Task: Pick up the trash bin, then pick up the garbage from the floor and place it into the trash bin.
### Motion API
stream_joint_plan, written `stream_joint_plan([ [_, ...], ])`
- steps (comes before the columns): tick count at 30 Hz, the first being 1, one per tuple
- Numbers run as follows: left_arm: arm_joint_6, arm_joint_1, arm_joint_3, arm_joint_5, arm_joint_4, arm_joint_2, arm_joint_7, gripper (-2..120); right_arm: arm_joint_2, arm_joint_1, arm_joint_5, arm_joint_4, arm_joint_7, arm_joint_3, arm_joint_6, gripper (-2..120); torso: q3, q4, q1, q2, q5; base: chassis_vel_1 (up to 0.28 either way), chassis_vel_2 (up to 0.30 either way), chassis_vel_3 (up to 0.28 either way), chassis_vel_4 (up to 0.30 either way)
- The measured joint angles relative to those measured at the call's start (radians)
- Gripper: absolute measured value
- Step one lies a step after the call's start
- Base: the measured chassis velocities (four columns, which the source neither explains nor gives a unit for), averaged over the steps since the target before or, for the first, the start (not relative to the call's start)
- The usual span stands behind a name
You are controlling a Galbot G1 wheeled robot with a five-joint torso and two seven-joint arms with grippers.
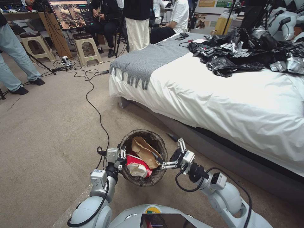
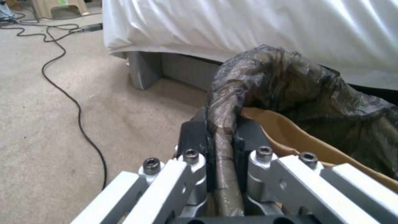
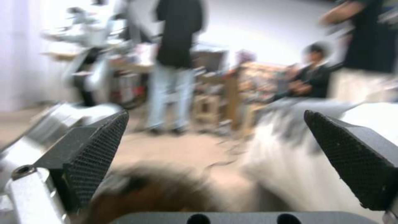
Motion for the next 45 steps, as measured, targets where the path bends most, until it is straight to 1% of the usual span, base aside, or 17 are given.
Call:
stream_joint_plan([
  [2,0.0,-0.002,-0.002,-0.002,0.002,0.0,-0.001,7,0.032,-0.025,-0.07,0.052,0.104,0.035,-0.038,100,0.0,0.0002,0.0,0.0,-0.0002,0.0,0.0,0.0,0.0],
  [3,0.0,-0.003,-0.005,-0.004,0.005,0.001,-0.001,7,0.075,-0.059,-0.114,0.088,0.185,0.061,-0.065,100,0.0,-0.0002,0.0,0.0,0.0,0.0,0.0,0.0,0.0],
  [4,0.0,-0.003,-0.006,-0.005,0.006,0.002,-0.001,7,0.097,-0.081,-0.129,0.103,0.222,0.07,-0.077,100,0.0,0.0,0.0,0.0,-0.0001,0.0,0.0,0.0,0.0],
  [5,0.0,-0.003,-0.006,-0.005,0.006,0.002,-0.001,7,0.097,-0.081,-0.129,0.103,0.222,0.07,-0.077,100,0.0,0.0,0.0,0.0,-0.0001,0.0,0.0,0.0,0.0],
  [6,0.0,-0.003,-0.007,-0.008,0.006,0.002,-0.001,7,0.122,-0.105,-0.144,0.116,0.258,0.076,-0.089,100,0.0,-0.0003,0.0,0.0,0.0,0.0,0.0,0.0,0.0],
  [8,0.003,-0.008,-0.009,-0.019,0.003,0.003,-0.003,7,0.201,-0.165,-0.185,0.14,0.332,0.1,-0.108,100,0.0,-0.0005,0.0,0.0,-0.0001,0.0,0.0,0.0,0.0],
  [10,0.003,-0.009,-0.01,-0.021,0.002,0.003,-0.003,7,0.212,-0.171,-0.19,0.141,0.338,0.104,-0.108,100,0.0,-0.0006,0.0,0.0,-0.0002,0.0,0.0,0.0,0.0],
  [11,0.007,-0.014,-0.012,-0.029,-0.005,0.003,-0.005,7,0.249,-0.189,-0.2,0.14,0.353,0.118,-0.104,100,0.0,-0.0003,0.0,0.0,0.0,0.0,0.0,0.0,0.0],
  [12,0.008,-0.015,-0.013,-0.032,-0.007,0.003,-0.005,7,0.258,-0.193,-0.201,0.139,0.354,0.121,-0.1,100,0.0,0.0,0.0,0.0,0.0,0.0,0.0,0.0,0.0],
  [18,0.009,-0.017,-0.015,-0.037,-0.011,0.005,-0.006,7,0.275,-0.205,-0.206,0.128,0.353,0.129,-0.089,100,0.0,-0.0001,0.0,0.0,-0.0001,0.0,0.0,0.0,0.0],
  [21,0.009,-0.018,-0.019,-0.039,-0.014,0.005,-0.007,7,0.292,-0.217,-0.218,0.098,0.347,0.141,-0.061,100,0.0,-0.0001,0.0,0.0,0.0,0.0,0.0,0.0,0.0],
  [29,0.01,-0.014,-0.022,-0.042,-0.023,0.011,-0.008,7,0.302,-0.239,-0.224,0.052,0.344,0.148,-0.016,100,0.0,0.0,0.0,0.0,0.0001,0.0,0.0,0.0,0.0],
  [35,0.011,-0.015,-0.025,-0.045,-0.03,0.013,-0.007,7,0.306,-0.24,-0.219,0.044,0.341,0.158,-0.008,100,0.0,-0.0002,0.0,0.0,0.0001,0.008,0.006,0.01,0.008],
  [45,0.012,-0.015,-0.027,-0.047,-0.04,0.01,-0.007,7,0.3,-0.226,-0.198,0.038,0.333,0.173,-0.007,100,0.0,-0.0002,0.0,0.0,0.0001,0.085,0.084,0.08,0.077],
])
